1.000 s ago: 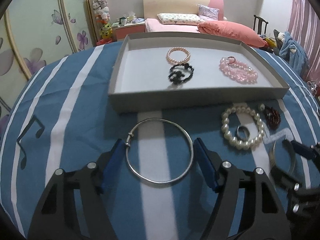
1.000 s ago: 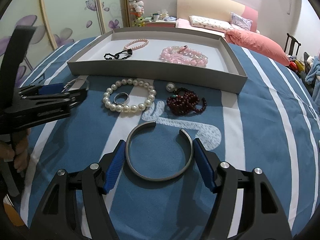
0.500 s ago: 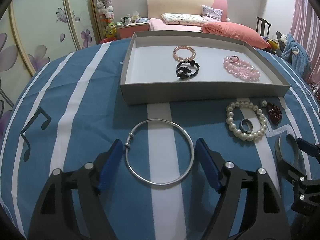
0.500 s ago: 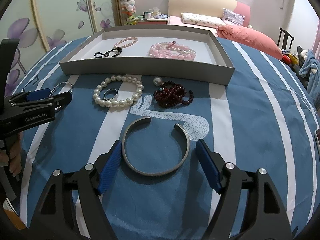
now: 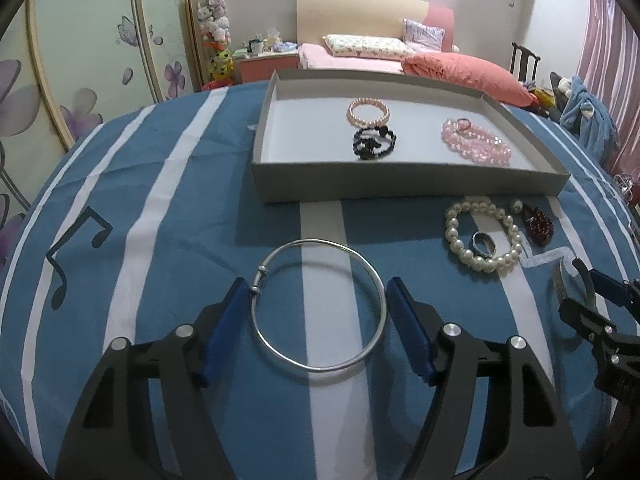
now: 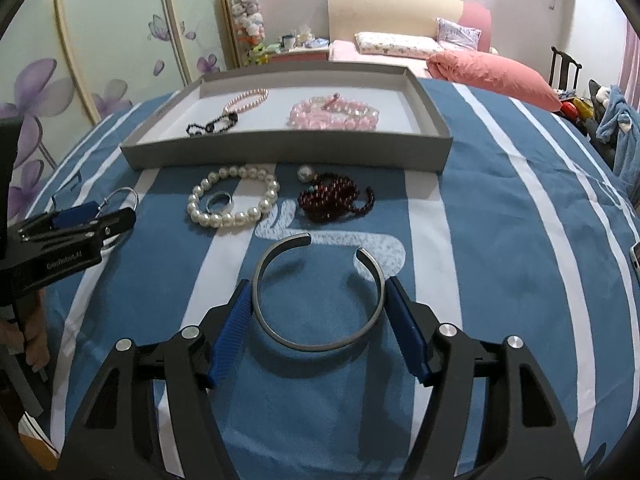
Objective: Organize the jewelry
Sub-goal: 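Grasp the silver open cuff with the right tool while the left tool grasps the thin silver bangle, then lift the cuff and bangle and carry both over the gray tray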
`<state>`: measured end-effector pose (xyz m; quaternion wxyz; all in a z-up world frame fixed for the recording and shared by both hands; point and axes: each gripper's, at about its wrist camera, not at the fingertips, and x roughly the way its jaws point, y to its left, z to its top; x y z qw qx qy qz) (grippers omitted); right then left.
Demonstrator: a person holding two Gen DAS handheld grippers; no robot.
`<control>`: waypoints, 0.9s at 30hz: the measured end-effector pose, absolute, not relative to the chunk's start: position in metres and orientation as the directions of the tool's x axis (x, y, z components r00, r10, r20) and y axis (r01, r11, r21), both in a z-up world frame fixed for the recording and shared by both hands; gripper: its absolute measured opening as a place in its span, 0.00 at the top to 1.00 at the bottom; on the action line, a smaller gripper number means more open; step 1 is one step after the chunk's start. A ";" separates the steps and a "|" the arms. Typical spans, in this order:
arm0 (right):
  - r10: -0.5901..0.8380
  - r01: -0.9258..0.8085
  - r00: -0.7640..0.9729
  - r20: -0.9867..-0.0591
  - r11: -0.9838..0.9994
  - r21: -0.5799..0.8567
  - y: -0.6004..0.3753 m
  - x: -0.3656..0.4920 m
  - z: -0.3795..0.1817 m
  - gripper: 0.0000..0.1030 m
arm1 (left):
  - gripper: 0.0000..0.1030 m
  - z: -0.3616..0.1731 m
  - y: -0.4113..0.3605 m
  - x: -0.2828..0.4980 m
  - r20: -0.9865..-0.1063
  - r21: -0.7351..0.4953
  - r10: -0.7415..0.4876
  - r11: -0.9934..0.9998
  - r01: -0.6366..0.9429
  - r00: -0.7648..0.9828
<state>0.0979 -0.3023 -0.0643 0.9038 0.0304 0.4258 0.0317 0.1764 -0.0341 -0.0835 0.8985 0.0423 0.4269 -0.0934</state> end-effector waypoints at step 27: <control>0.016 -0.006 0.931 -0.365 1.000 0.030 -0.283 0.081 0.017 0.36 | 0.34 -0.002 -0.025 0.127 -0.452 -0.038 -0.134 0.991 0.131 0.882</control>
